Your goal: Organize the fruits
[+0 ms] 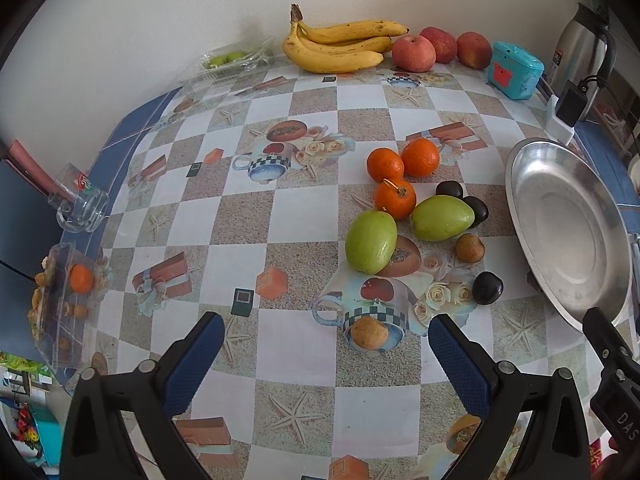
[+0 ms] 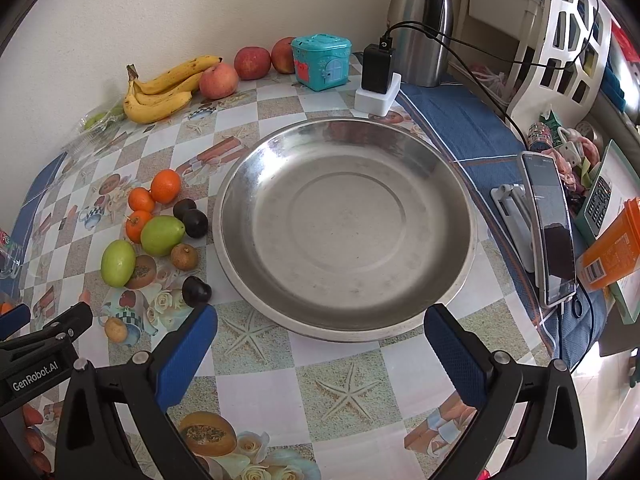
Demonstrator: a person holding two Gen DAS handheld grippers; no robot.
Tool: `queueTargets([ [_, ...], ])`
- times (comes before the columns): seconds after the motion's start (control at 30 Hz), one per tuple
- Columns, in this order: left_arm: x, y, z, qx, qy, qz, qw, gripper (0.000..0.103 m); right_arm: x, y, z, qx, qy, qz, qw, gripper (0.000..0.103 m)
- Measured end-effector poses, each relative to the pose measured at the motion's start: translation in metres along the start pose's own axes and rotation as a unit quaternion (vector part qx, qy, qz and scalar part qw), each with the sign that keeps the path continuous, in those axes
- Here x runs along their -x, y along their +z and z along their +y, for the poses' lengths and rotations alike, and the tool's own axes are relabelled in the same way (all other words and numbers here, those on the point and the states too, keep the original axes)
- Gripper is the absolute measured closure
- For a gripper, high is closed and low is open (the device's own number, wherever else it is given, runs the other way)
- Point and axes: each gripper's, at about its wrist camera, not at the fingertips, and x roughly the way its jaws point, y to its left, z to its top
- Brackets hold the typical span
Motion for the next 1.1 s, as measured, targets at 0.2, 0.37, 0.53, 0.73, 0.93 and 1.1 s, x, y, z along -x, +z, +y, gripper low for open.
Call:
queueTargets([
  [0.2, -0.0004, -0.0003, -0.0002, 0.0, 0.004, 0.001, 1.0, 0.0, -0.0001, -0.0005, 0.0004, 0.0, 0.0, 0.0, 1.0, 0.0],
  [0.37, -0.0006, -0.0006, 0.0003, 0.001, 0.005, 0.002, 1.0, 0.0, -0.0002, -0.0008, 0.0005, 0.0, 0.0, 0.0, 1.0, 0.0],
  [0.53, -0.0008, -0.0008, 0.0008, 0.0, 0.006, 0.003, 1.0, 0.0, -0.0001, -0.0008, 0.0009, 0.0, -0.001, 0.0, 1.0, 0.0],
  [0.73, -0.0022, -0.0008, -0.0001, 0.0, 0.009, 0.005, 0.9999, 0.0, -0.0002, -0.001, 0.0014, 0.0, -0.001, 0.0, 1.0, 0.0],
  [0.93, -0.0022, -0.0009, -0.0001, 0.0, 0.008, 0.005, 1.0, 0.0, -0.0005, -0.0004, 0.0014, 0.0, -0.001, 0.0, 1.0, 0.0],
  [1.1, -0.0022, -0.0009, -0.0003, 0.001, 0.008, 0.005, 1.0, 0.0, -0.0002, -0.0024, 0.0034, 0.003, -0.001, 0.0, 1.0, 0.0],
])
